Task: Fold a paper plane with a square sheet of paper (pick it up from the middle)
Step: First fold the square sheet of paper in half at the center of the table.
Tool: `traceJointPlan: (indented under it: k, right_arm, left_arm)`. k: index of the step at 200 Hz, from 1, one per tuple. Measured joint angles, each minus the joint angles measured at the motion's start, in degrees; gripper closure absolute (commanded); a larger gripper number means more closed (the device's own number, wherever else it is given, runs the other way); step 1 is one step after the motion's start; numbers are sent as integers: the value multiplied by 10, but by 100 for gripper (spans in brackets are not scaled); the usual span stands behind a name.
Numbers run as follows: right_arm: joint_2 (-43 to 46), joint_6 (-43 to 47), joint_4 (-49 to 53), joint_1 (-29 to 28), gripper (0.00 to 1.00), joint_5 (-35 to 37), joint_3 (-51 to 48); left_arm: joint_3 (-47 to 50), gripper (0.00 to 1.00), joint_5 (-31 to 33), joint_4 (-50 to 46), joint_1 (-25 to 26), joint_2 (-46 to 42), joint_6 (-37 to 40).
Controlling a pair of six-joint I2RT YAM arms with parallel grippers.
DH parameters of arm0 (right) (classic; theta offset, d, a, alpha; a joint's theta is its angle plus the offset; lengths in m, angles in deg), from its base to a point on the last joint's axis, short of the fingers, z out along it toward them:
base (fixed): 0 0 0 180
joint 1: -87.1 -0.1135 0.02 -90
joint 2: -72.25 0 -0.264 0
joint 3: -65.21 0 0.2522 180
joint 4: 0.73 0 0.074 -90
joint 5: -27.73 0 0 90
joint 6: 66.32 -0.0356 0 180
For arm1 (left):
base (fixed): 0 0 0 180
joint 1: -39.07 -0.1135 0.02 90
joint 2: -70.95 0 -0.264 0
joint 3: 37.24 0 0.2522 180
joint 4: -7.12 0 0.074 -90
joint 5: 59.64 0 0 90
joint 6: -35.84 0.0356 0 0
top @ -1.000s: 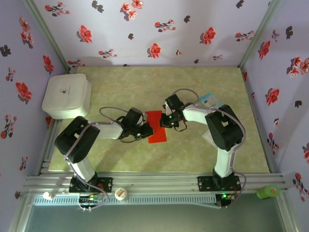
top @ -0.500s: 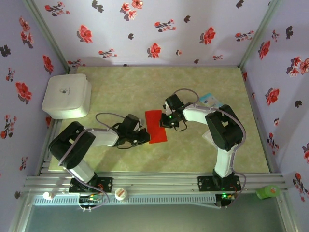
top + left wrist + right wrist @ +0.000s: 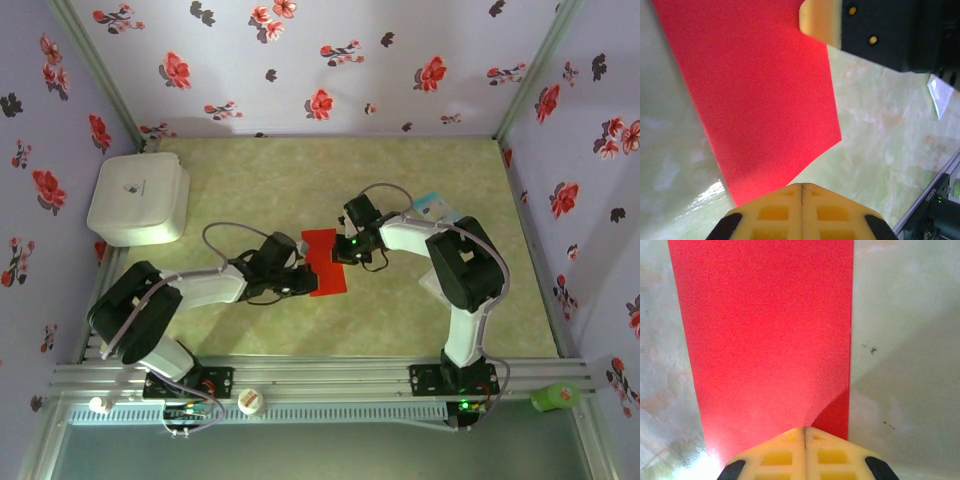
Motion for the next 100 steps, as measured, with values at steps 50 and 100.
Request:
traceJointPlan:
  k: [50, 100]
  right_arm:
    - [0, 0, 0, 0, 100, 0, 0]
    - [0, 6, 2, 0, 100, 0, 1]
  left_arm:
    - [-10, 97, 0, 3, 0, 51, 0]
    - [25, 97, -2, 33, 0, 49, 0]
